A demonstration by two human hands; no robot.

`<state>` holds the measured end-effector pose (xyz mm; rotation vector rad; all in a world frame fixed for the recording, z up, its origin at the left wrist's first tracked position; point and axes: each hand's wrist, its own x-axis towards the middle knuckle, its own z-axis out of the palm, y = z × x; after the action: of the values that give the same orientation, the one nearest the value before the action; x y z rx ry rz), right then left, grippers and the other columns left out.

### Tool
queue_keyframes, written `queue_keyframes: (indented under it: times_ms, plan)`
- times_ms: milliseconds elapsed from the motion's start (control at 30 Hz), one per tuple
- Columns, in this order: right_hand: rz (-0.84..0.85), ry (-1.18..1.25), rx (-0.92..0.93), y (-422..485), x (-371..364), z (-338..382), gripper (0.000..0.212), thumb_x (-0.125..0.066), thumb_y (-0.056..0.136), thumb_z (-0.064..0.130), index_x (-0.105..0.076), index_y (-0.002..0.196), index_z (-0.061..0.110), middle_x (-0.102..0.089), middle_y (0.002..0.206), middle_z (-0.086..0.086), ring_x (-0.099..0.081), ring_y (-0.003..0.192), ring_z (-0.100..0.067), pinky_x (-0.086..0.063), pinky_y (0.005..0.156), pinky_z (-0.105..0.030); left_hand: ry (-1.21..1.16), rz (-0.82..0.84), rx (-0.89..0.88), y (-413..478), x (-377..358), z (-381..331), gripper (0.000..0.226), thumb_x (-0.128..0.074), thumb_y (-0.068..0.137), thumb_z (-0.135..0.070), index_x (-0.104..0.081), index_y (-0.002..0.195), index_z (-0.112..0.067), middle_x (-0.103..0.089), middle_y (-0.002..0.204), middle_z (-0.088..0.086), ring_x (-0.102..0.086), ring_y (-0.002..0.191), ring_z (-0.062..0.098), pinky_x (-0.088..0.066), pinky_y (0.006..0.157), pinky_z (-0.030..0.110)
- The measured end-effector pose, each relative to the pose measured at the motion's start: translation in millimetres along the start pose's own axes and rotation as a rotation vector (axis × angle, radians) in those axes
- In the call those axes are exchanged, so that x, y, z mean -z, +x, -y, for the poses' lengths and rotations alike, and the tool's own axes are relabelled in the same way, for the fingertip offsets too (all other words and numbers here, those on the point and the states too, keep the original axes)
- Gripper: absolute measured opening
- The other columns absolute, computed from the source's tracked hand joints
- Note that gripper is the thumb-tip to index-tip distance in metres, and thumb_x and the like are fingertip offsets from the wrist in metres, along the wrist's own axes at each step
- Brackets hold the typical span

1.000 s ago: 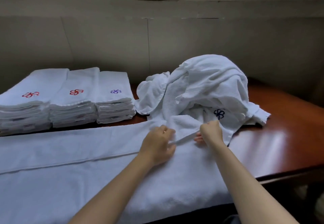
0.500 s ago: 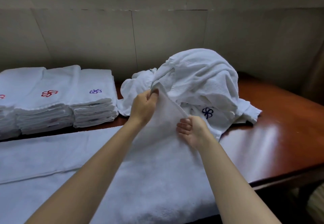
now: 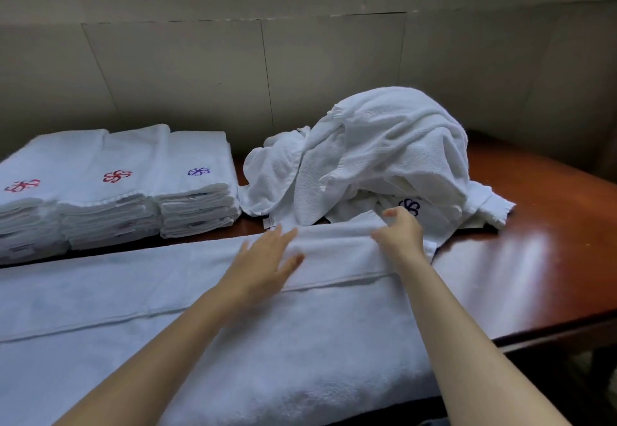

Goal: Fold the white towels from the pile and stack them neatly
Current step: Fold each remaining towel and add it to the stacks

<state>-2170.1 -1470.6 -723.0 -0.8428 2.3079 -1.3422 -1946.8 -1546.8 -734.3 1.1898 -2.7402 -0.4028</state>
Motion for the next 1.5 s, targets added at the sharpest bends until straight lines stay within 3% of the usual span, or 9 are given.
queue_keyframes:
  times_ms: [367,467,633,900,1100,1200,1300,1400,1500]
  plan:
    - [-0.059,-0.572,0.164,-9.8,-13.0,5.2,0.038,-0.047,0.086,0.001,-0.043,0.122,0.011,-0.045,0.125,-0.016,-0.046,0.112,-0.036,-0.040,0.077,-0.038,0.155,0.159,0.146,-34.4,3.1,57.5,0.064,-0.018,0.091,-0.070,-0.001,0.148,-0.049,0.010,0.160,-0.009,0.008,0.147,0.011,0.004,0.117,0.049]
    - [-0.127,-0.795,0.420,-17.5,-23.3,13.9,0.039,-0.052,0.084,0.004,-0.049,0.122,0.011,-0.041,0.129,-0.012,-0.042,0.113,-0.033,-0.038,0.087,-0.035,0.151,0.096,0.255,-40.3,6.0,73.8,0.063,-0.016,0.092,-0.068,-0.004,0.150,-0.046,0.008,0.161,-0.007,0.005,0.148,0.013,0.003,0.117,0.049]
    - [0.429,-0.857,0.552,-31.1,-55.5,0.1,0.051,-0.026,0.101,0.044,-0.025,0.148,0.024,-0.019,0.157,-0.004,-0.012,0.144,-0.027,-0.011,0.115,-0.044,0.143,0.021,0.515,-67.4,18.5,123.2,0.065,-0.016,0.091,-0.070,-0.006,0.150,-0.044,0.004,0.161,-0.006,0.001,0.148,0.015,0.000,0.116,0.051]
    - [0.307,-0.991,0.685,-58.8,-65.2,4.0,0.039,-0.024,0.102,0.032,-0.038,0.138,0.025,-0.030,0.150,-0.004,-0.020,0.141,-0.028,-0.017,0.113,-0.047,0.155,0.031,0.736,-145.2,43.1,198.4,0.064,-0.014,0.093,-0.067,-0.002,0.151,-0.043,0.009,0.161,-0.006,0.004,0.148,0.017,-0.001,0.116,0.054]
    - [0.376,-0.671,1.352,-169.3,-96.3,32.2,0.038,-0.051,0.089,0.043,-0.066,0.114,0.018,-0.067,0.111,-0.003,-0.064,0.103,-0.026,-0.051,0.087,-0.034,0.103,0.041,0.303,-181.6,36.3,166.5,0.061,-0.027,0.096,-0.059,-0.010,0.151,-0.039,0.004,0.161,-0.008,0.006,0.147,0.012,0.003,0.117,0.040]
    - [0.489,-0.771,1.470,-208.8,-102.7,30.4,0.063,-0.041,0.081,0.065,-0.059,0.124,0.022,-0.065,0.117,-0.003,-0.065,0.103,-0.025,-0.053,0.085,-0.033,0.146,0.065,0.058,-204.5,29.6,150.0,0.064,-0.034,0.091,-0.064,-0.009,0.147,-0.046,0.004,0.159,-0.015,0.005,0.147,0.006,0.004,0.116,0.032]
    - [0.471,-0.983,1.546,-229.9,-103.8,26.3,0.093,-0.064,0.055,0.075,-0.054,0.133,0.025,-0.062,0.124,-0.009,-0.064,0.105,-0.031,-0.055,0.083,-0.037,0.301,0.058,-0.080,-230.1,28.4,141.7,0.085,-0.040,0.076,-0.079,-0.008,0.147,-0.045,-0.005,0.159,-0.010,-0.008,0.147,0.010,-0.005,0.117,0.033]
    - [0.405,-0.823,1.609,-232.9,-106.6,29.3,0.074,-0.082,0.055,0.053,-0.067,0.118,0.016,-0.070,0.102,-0.006,-0.069,0.085,-0.026,-0.058,0.063,-0.029,0.535,-0.135,-0.266,-246.6,25.2,145.2,0.080,-0.063,0.068,-0.070,-0.057,0.133,-0.023,-0.057,0.134,0.008,-0.060,0.117,0.024,-0.052,0.091,0.038]
    - [0.309,-0.609,1.617,-226.0,-106.5,29.8,0.041,-0.068,0.066,0.014,-0.068,0.107,0.009,-0.068,0.080,-0.004,-0.065,0.060,-0.023,-0.047,0.039,-0.027,0.488,-0.467,-0.464,-257.1,20.0,159.9,0.040,-0.054,0.089,-0.041,-0.073,0.107,-0.011,-0.073,0.099,0.010,-0.072,0.083,0.026,-0.059,0.065,0.032]
